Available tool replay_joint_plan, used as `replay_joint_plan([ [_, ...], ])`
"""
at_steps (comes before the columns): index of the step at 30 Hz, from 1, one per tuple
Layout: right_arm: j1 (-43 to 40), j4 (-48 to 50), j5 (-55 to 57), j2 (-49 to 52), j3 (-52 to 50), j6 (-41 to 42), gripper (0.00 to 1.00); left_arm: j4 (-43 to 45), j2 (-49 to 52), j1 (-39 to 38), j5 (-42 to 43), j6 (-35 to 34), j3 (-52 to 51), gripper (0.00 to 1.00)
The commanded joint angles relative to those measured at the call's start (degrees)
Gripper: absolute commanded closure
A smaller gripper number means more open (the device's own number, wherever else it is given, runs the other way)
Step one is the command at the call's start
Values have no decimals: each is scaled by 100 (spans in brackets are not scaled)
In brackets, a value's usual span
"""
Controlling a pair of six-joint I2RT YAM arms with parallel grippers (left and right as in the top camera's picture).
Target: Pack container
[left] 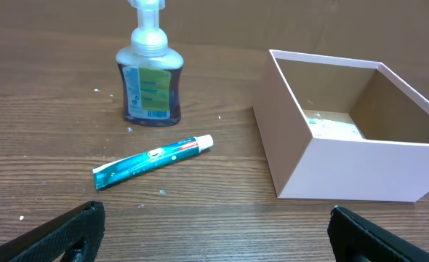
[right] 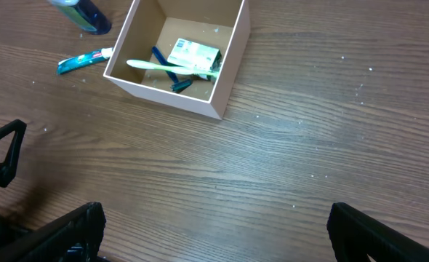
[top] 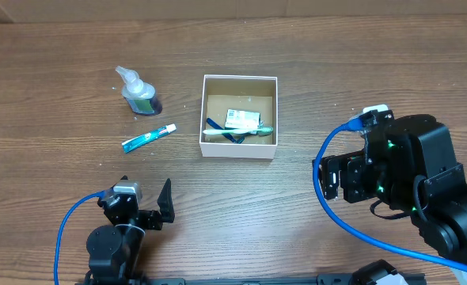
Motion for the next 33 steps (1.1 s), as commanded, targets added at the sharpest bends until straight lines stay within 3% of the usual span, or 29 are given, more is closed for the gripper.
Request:
replay_joint_plan([
  [1,-17,22,52,-11,-20,39,0,20,-66,33,11,-55,-50,0],
  [15,11,22,52,-601,-20,39,0,186,-66,26,-238,-79,-50,0],
  [23,11,22,52,-837,-20,39,0,634,-46,24,811,-986,9,0],
  [28,11,22,52,-835,-20,39,0,470,321,24,909,-1005,616,0],
  [33,11,20,52,-835,-20,39,0,181,1434,24,638,-726,1711,0],
])
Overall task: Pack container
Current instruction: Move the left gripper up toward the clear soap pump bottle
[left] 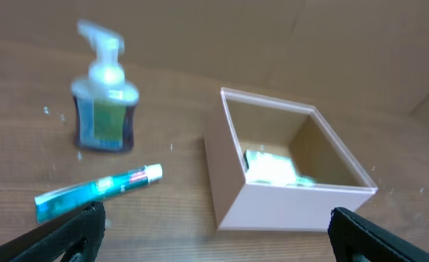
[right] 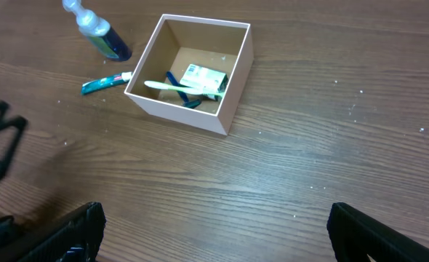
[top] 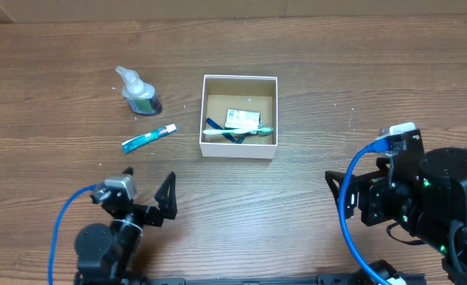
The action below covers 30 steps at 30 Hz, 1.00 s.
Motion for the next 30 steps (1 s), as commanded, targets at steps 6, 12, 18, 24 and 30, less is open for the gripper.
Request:
replay_joint_plan([
  [6,11,28,52,-20,2,26,0,-920,2848,24,-68,332,2470,0],
  [12,11,28,55,-20,2,26,0,-1996,4704,24,-321,334,3912,0],
  [18,11,28,55,-20,2,26,0,-1884,5810,24,-308,275,4334,0],
  [24,11,26,55,-20,2,26,0,-1904,6260,26,-404,280,4334,0],
  [30,11,28,52,-20,2,28,0,-1884,6354,26,-361,378,4334,0],
])
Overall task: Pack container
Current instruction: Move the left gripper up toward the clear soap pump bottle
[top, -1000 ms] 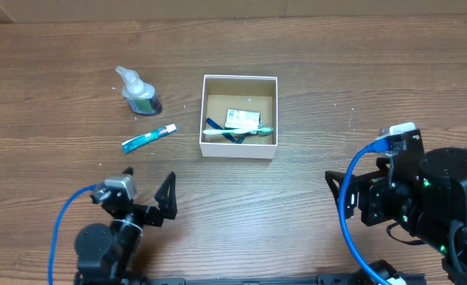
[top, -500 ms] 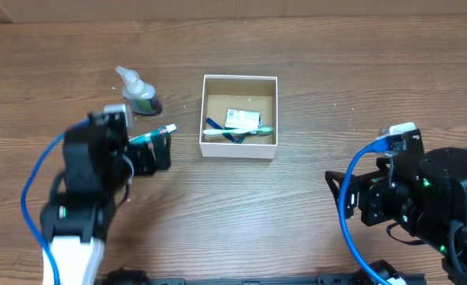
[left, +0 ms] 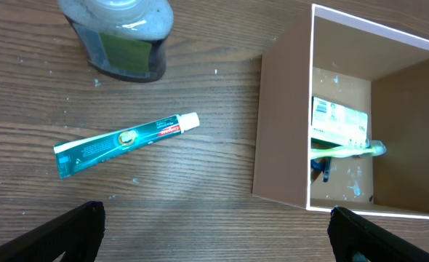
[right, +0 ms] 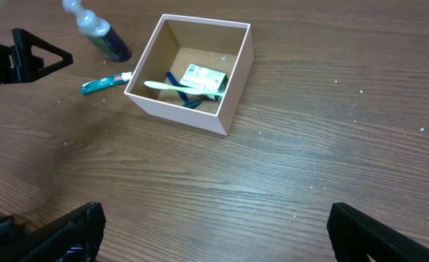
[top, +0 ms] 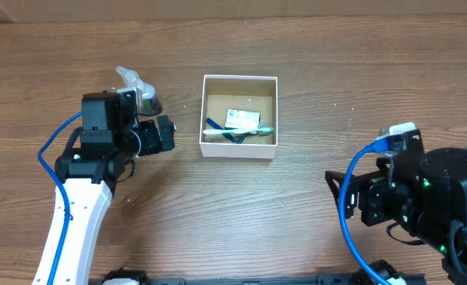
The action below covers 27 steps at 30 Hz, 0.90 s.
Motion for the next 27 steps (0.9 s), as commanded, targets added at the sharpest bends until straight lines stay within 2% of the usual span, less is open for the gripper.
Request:
replay_joint_plan([
  [1,11,28,52,-20,2,24,0,20,28,28,-33,184,153,0],
  [27,11,28,52,-20,2,26,0,-98,28,28,-33,262,153,0],
])
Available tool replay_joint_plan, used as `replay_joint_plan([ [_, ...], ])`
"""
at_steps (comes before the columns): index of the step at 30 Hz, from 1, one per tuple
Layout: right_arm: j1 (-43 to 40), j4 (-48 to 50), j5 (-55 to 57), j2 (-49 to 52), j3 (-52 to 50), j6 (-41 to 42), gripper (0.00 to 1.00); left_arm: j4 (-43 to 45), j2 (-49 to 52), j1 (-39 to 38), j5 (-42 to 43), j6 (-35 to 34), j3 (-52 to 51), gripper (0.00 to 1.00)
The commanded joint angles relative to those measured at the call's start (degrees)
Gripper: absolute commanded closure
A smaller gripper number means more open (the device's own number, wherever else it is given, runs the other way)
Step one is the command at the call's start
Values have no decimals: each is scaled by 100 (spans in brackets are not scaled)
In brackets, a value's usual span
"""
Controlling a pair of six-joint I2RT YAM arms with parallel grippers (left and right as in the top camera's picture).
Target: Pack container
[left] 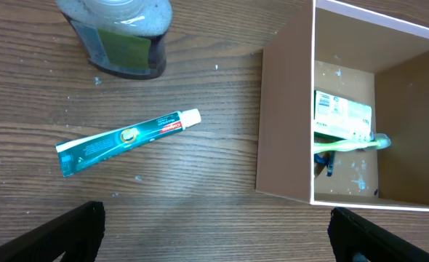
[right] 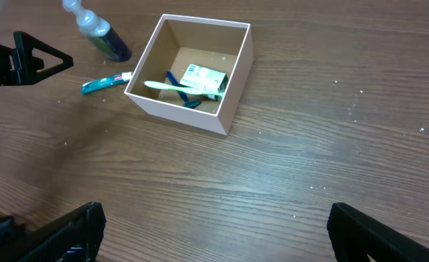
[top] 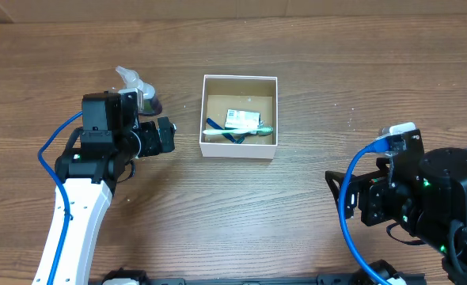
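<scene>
A white open box (top: pixel 240 77) sits mid-table holding a green toothbrush (top: pixel 237 132), a small white packet (top: pixel 242 119) and a blue item. Left of the box wall (left: pixel 283 124) a teal toothpaste tube (left: pixel 127 142) lies flat on the wood, below a soap pump bottle (left: pixel 116 36). My left gripper (left: pixel 214 236) hovers open above the tube, which the arm hides in the overhead view. My right gripper (right: pixel 214 236) is open and empty, well to the right and front of the box (right: pixel 178 113).
The soap bottle (top: pixel 130 81) stands at the back left, just behind my left arm (top: pixel 99 150). Bare wood lies between the box and my right arm (top: pixel 415 198). Blue cables trail from both arms.
The left wrist view has shifted very slightly over the tube and box. Both grippers stay open, and nothing on the table has moved.
At first my left gripper stood low near the table's front edge, looking at the tube, bottle and box, with the right arm nearer the box. Then the right arm sat further front right. Later the left gripper hung open over the tube, where it stays.
</scene>
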Motion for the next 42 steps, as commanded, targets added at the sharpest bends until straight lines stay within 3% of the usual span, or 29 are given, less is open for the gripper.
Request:
replay_joint_plan([
  [1,11,28,52,-20,2,24,0,-44,22,28,-35,116,153,0],
  [12,11,28,55,-20,2,26,0,-177,11,28,-31,42,153,0],
  [26,11,28,52,-20,2,24,0,-1296,-289,24,-28,-105,153,0],
  [42,11,28,55,-20,2,24,0,-1340,-623,24,13,-103,153,0],
])
